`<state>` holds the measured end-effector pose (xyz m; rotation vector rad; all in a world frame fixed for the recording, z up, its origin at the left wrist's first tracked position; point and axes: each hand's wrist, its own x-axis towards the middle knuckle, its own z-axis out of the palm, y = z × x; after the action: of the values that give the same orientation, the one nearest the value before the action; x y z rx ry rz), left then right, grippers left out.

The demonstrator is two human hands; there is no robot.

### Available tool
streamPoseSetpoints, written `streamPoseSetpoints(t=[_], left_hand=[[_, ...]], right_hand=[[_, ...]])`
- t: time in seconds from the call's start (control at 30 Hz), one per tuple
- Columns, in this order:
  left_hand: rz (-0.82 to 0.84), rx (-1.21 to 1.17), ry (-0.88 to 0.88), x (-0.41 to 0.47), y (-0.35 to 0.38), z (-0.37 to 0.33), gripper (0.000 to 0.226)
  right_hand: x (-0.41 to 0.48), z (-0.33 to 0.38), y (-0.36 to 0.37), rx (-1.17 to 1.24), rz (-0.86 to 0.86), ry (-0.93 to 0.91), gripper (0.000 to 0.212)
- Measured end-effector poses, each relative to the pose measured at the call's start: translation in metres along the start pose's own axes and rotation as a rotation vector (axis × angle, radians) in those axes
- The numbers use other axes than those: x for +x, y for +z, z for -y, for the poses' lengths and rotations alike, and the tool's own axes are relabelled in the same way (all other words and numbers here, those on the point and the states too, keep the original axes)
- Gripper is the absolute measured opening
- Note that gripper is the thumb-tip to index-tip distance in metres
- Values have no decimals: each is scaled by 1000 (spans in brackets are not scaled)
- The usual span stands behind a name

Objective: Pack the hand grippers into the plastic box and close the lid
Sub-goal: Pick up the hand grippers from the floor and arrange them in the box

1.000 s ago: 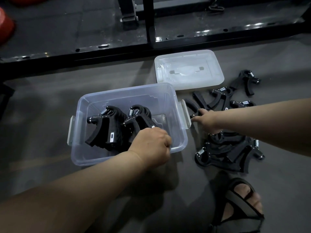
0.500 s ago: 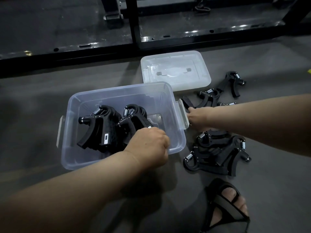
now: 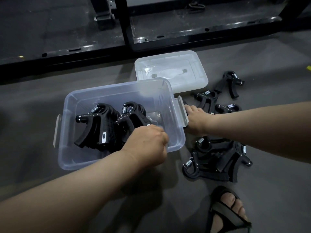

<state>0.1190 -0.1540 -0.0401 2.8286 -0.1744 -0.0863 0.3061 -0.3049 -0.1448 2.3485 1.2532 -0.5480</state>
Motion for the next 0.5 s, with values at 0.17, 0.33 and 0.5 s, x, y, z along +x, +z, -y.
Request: streamPoseSetpoints(t=[0.17,0.33,0.5], left_hand=[[71,-10,-90,-1,-4,-4,16],[81,-23,-200,0,-2,-4,15],[58,-38,-284,0,-2,-6,18]], right_hand=[[9,10,-9,167,77,-38,73],[1,9,-30,131,73,-9,55],[1,12,-24,318,128,71,51]])
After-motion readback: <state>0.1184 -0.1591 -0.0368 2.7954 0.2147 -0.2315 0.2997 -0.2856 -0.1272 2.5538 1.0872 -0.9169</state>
